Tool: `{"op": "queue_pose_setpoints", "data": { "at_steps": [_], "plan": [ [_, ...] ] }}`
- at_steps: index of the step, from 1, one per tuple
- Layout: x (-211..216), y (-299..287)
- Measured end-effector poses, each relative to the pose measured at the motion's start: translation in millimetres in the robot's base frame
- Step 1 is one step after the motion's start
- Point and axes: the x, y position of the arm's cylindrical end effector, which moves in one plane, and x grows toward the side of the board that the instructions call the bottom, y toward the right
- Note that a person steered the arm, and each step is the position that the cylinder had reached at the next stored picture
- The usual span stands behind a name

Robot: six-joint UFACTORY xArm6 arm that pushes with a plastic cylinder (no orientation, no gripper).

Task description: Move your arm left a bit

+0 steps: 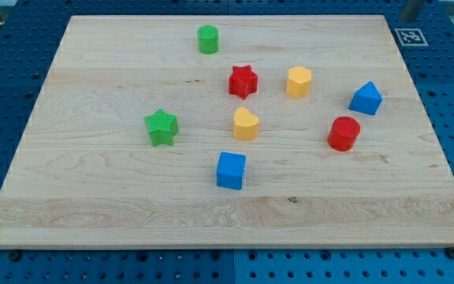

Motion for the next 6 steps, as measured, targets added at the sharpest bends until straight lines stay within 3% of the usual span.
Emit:
{"op": "queue_pose_setpoints", "data": {
  "at_steps": [4,6],
  "plan": [
    [-1,0],
    [-2,-45]
  ]
}}
